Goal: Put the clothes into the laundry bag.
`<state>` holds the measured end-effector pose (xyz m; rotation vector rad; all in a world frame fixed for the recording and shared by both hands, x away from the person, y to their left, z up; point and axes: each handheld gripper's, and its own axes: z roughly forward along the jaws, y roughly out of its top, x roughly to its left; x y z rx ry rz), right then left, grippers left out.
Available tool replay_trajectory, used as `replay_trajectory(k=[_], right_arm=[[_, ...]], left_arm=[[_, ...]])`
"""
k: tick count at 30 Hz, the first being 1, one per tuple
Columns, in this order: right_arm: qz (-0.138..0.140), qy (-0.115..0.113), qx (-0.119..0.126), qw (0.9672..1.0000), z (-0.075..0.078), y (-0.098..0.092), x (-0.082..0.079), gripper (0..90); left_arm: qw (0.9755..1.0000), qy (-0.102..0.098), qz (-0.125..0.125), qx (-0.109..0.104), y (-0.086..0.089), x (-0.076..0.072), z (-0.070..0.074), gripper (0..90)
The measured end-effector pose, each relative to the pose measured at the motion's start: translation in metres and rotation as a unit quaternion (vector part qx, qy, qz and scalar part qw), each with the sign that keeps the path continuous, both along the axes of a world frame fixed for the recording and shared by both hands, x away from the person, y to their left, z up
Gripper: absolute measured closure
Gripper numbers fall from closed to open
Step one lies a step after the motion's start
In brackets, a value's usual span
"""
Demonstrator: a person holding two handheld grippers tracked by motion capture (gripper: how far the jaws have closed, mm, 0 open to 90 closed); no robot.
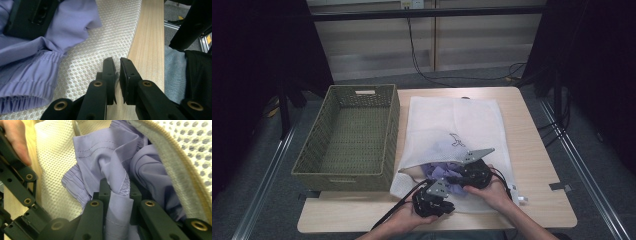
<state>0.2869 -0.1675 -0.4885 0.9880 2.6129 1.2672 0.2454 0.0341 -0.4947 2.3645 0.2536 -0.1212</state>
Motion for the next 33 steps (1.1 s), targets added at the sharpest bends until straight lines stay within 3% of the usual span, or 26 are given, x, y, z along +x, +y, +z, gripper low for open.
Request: replay_trajectory(k=[3, 4, 5, 6, 7, 8, 9, 10, 33], right_arm=[[-0.004, -0.004, -0.001, 1.0, -0.001, 0.001, 0.003, 79.3], [-0.006, -0.002, -0.001, 1.0, -0.001, 0.001, 0.004, 79.2], [-0.008, 0.0, -0.002, 1.0, -0.002, 0.001, 0.005, 79.1], [-0.009, -0.001, -0.001, 1.0, -0.002, 0.001, 0.005, 79.1], [-0.008, -0.004, -0.002, 1.0, -0.002, 0.001, 0.006, 79.0], [-0.007, -0.003, -0.001, 1.0, -0.002, 0.001, 0.006, 78.9], [-0.008, -0.003, -0.001, 1.0, -0.002, 0.001, 0.006, 78.8], [-0.008, -0.003, -0.001, 1.0, -0.002, 0.0, 0.007, 78.6], [-0.034, 0.006, 0.002, 0.9994, -0.006, 0.001, 0.029, 77.2]], left_arm=[[1.0, -0.004, -0.002, 0.003, 0.0, 0.0, 0.0, 82.9], [0.9999, -0.002, 0.005, -0.01, -0.001, -0.002, -0.002, 82.8], [0.9998, -0.017, 0.006, 0.007, -0.001, -0.003, 0.001, 83.0], [0.9999, -0.013, 0.0, -0.01, -0.001, -0.004, -0.001, 83.1], [0.9996, -0.025, -0.005, 0.01, -0.001, -0.004, 0.001, 83.1], [0.9997, -0.023, -0.004, 0.01, -0.001, -0.004, 0.001, 83.0], [0.9999, -0.014, 0.0, -0.009, -0.002, -0.004, -0.001, 83.0], [0.9998, -0.013, 0.003, -0.014, -0.002, -0.004, -0.002, 83.1], [0.9999, -0.01, 0.0, -0.009, -0.002, -0.003, -0.001, 83.1]])
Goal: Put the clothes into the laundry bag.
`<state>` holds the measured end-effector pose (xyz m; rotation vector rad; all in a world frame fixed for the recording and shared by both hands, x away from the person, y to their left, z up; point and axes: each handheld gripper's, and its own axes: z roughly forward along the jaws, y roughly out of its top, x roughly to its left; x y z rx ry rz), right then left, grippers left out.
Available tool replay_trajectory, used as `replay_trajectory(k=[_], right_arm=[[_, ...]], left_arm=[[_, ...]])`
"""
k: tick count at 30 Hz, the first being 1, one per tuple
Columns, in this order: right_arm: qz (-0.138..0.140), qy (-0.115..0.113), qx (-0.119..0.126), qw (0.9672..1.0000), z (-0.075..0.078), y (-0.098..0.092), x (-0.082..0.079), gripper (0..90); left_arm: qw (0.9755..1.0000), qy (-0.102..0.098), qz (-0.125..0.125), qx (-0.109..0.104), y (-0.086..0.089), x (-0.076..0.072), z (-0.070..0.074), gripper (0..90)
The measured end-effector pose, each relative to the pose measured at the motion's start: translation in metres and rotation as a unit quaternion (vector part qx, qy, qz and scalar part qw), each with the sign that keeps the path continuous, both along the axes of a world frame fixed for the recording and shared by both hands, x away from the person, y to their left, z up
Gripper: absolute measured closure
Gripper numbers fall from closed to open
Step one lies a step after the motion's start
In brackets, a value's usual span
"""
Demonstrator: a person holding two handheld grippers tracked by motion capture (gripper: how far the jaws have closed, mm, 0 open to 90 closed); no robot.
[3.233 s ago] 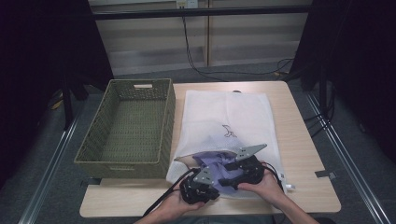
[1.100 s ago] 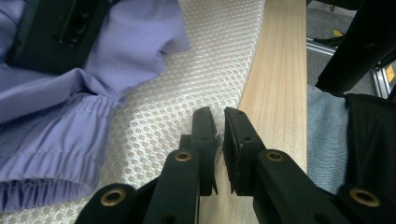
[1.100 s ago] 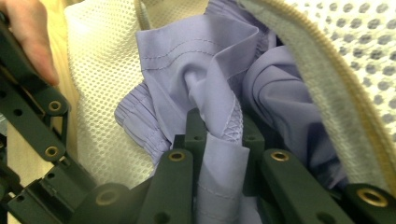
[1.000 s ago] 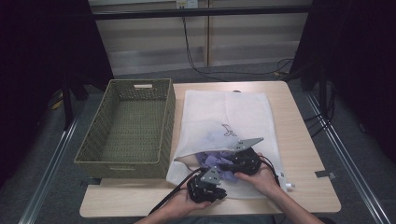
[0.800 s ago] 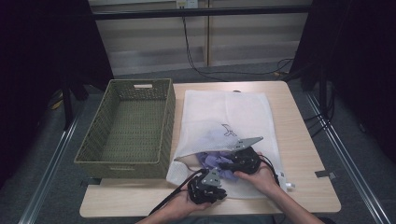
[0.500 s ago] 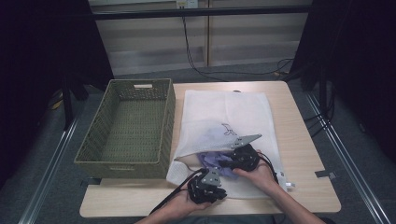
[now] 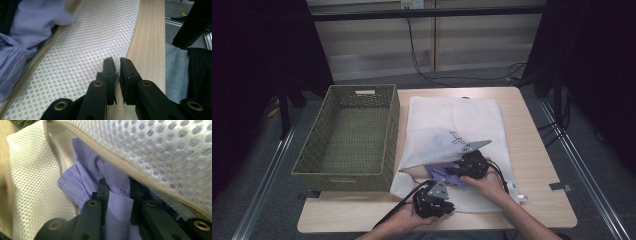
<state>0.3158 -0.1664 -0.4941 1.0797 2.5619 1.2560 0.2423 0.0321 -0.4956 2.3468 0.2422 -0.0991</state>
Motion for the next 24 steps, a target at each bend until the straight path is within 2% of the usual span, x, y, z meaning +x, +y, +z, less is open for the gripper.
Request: replay_trajectory(k=[9, 13, 15, 19, 21, 23, 24], right_arm=[[-0.004, 0.0, -0.002, 1.0, 0.0, -0.001, 0.003, 76.4], [-0.012, -0.002, -0.002, 0.9999, -0.001, -0.001, 0.009, 76.1], [-0.016, 0.001, -0.002, 0.9999, -0.001, -0.002, 0.012, 76.1], [-0.017, -0.002, -0.002, 0.9999, -0.001, -0.002, 0.014, 75.8], [-0.018, -0.002, -0.003, 0.9998, -0.001, -0.001, 0.014, 75.8], [-0.019, -0.001, -0.002, 0.9998, -0.001, -0.001, 0.014, 75.7], [-0.019, -0.001, -0.002, 0.9998, -0.001, -0.001, 0.014, 75.7]], left_arm=[[1.0, 0.001, -0.005, 0.003, 0.0, 0.001, 0.001, 83.0], [1.0, -0.002, 0.0, -0.001, 0.0, 0.0, 0.0, 83.1], [1.0, -0.002, -0.003, 0.004, 0.0, 0.0, 0.0, 83.0], [1.0, -0.002, 0.0, -0.001, 0.0, 0.0, 0.0, 83.1], [0.9999, -0.003, -0.004, 0.013, 0.0, 0.001, 0.002, 83.1], [1.0, 0.0, -0.001, 0.007, 0.0, 0.002, 0.001, 84.0], [0.9999, 0.003, 0.003, 0.013, 0.0, 0.002, 0.001, 84.1]])
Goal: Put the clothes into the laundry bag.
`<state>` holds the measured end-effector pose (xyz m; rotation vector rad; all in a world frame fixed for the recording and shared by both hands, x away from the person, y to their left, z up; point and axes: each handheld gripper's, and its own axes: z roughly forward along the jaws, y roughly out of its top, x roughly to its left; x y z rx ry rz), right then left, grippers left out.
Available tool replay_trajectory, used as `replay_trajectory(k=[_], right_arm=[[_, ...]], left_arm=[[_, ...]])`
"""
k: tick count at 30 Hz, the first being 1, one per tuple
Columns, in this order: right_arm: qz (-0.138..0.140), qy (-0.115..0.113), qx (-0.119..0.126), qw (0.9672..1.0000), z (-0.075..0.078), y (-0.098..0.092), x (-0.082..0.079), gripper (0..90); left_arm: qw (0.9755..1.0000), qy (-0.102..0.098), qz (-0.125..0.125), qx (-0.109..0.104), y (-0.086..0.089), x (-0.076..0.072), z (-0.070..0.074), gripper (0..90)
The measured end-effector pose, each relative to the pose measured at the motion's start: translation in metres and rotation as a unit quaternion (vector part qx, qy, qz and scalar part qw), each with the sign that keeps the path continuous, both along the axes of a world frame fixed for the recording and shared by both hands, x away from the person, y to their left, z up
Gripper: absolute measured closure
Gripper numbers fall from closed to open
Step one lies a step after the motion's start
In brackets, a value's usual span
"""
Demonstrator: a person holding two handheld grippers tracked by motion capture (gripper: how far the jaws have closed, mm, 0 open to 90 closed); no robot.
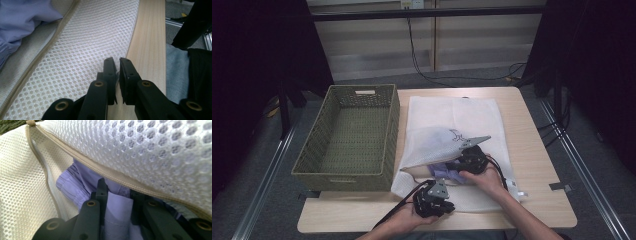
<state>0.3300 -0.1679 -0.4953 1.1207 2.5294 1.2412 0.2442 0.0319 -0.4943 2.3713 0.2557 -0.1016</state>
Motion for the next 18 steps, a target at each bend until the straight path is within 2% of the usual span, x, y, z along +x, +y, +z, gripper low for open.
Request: replay_trajectory(k=[1, 2, 4, 5, 6, 7, 8, 9, 11, 12, 13, 14, 15, 18], right_arm=[[0.001, -0.002, -0.001, 1.0, 0.0, 0.0, 0.001, 75.6], [-0.001, -0.002, -0.002, 1.0, 0.0, 0.0, 0.001, 75.4], [-0.003, -0.001, -0.004, 1.0, 0.0, 0.0, 0.002, 75.4], [-0.004, -0.003, -0.002, 1.0, 0.0, 0.0, 0.005, 75.4], [-0.006, -0.001, -0.004, 1.0, 0.0, 0.0, 0.006, 75.3], [-0.007, -0.002, -0.005, 1.0, 0.0, 0.0, 0.007, 75.3], [-0.007, -0.002, -0.003, 1.0, 0.0, 0.0, 0.008, 75.3], [-0.01, 0.0, -0.004, 0.9999, 0.0, 0.0, 0.009, 75.2], [-0.013, -0.003, -0.003, 0.9999, 0.0, 0.0, 0.011, 75.0], [-0.014, -0.002, -0.002, 0.9999, 0.0, 0.0, 0.012, 74.7], [-0.014, -0.004, -0.003, 0.9999, 0.0, -0.001, 0.013, 74.6], [-0.014, -0.004, -0.003, 0.9999, 0.0, -0.001, 0.013, 74.6], [-0.016, -0.008, -0.004, 0.9998, -0.001, 0.0, 0.014, 74.4], [-0.019, -0.008, -0.004, 0.9998, -0.001, 0.0, 0.016, 74.4]], left_arm=[[0.9999, 0.002, 0.004, -0.009, -0.001, 0.0, -0.001, 84.5], [1.0, -0.001, -0.004, -0.007, -0.001, 0.0, -0.001, 84.9], [1.0, -0.003, -0.001, -0.008, -0.002, -0.001, -0.001, 84.9], [1.0, -0.007, -0.003, 0.003, -0.002, 0.0, 0.0, 84.9], [1.0, -0.007, -0.003, 0.003, -0.002, 0.0, 0.0, 84.9], [1.0, 0.0, 0.001, -0.009, -0.003, 0.001, -0.001, 85.0], [1.0, 0.003, -0.005, -0.002, -0.003, 0.002, 0.0, 85.1], [0.9999, 0.003, 0.001, -0.016, -0.004, 0.002, -0.002, 85.2], [1.0, 0.0, -0.007, -0.002, -0.006, 0.002, 0.0, 85.3], [1.0, -0.002, -0.009, -0.002, -0.007, 0.003, 0.0, 85.4], [0.9996, -0.014, -0.011, 0.022, -0.006, 0.003, 0.003, 85.5], [0.9996, -0.014, -0.011, 0.022, -0.006, 0.003, 0.003, 85.6], [0.9999, -0.001, -0.01, -0.008, -0.007, 0.003, -0.001, 85.6], [0.9999, 0.001, -0.007, -0.012, -0.007, 0.003, -0.001, 85.8]])
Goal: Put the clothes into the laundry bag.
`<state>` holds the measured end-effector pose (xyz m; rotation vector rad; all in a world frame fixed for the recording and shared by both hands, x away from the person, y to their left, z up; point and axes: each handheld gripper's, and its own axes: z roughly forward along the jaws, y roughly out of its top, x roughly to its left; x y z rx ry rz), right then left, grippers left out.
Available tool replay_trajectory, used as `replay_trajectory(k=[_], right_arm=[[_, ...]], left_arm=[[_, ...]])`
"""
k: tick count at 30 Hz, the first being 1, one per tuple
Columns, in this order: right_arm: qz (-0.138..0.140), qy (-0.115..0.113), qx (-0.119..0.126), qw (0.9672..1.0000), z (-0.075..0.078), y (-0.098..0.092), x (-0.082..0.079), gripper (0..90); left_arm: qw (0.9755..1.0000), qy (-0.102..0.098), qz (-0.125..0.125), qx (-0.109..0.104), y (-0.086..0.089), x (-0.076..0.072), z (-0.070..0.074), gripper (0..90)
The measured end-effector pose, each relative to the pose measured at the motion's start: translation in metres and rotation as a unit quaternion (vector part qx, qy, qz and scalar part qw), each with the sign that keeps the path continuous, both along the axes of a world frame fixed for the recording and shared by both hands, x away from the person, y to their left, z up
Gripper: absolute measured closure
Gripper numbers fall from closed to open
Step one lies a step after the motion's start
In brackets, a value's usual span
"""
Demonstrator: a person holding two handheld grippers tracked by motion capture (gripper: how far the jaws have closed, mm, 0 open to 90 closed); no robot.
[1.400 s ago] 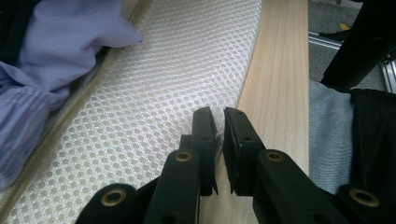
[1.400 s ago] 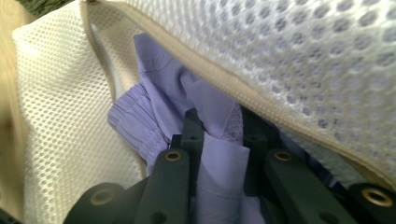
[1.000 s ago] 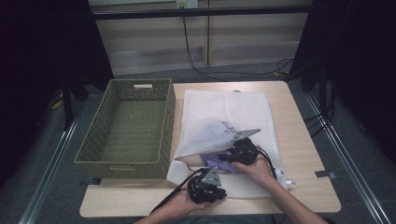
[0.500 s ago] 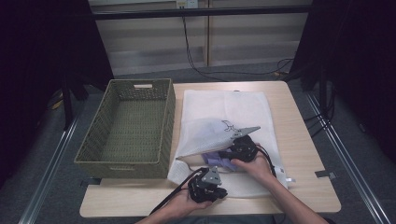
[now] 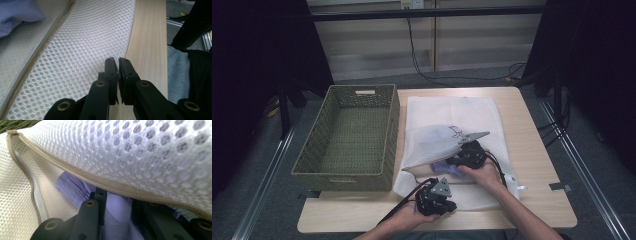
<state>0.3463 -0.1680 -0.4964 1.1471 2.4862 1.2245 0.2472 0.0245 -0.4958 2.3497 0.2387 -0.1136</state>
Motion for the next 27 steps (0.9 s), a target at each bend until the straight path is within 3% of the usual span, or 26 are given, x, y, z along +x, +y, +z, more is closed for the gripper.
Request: replay_trajectory(k=[1, 3, 16, 18, 22, 23, 27], right_arm=[[-0.003, -0.001, 0.001, 1.0, 0.0, 0.0, 0.002, 74.3], [-0.006, -0.003, 0.002, 1.0, -0.001, 0.0, 0.004, 74.1], [-0.024, -0.02, 0.008, 0.9995, -0.005, 0.0, 0.013, 73.7], [-0.027, -0.02, 0.008, 0.9994, -0.006, 0.0, 0.014, 73.6], [-0.036, -0.023, 0.007, 0.9991, -0.007, 0.002, 0.017, 73.1], [-0.04, -0.024, 0.007, 0.9989, -0.007, 0.002, 0.018, 72.8], [-0.046, -0.023, 0.01, 0.9986, -0.008, 0.003, 0.022, 72.2]], left_arm=[[0.9996, -0.01, 0.003, 0.026, 0.001, 0.0, 0.003, 86.0], [0.9999, -0.005, -0.001, 0.011, 0.0, 0.0, 0.001, 86.4], [0.9996, -0.01, -0.004, 0.026, -0.001, 0.0, 0.004, 87.0], [0.9999, -0.011, 0.002, 0.013, -0.001, -0.002, 0.002, 87.0], [0.9999, -0.011, 0.002, 0.014, -0.001, -0.002, 0.002, 87.1], [0.9997, -0.012, -0.001, 0.023, -0.001, -0.001, 0.003, 87.1], [0.9999, -0.011, 0.002, 0.011, -0.001, -0.002, 0.002, 87.2]])
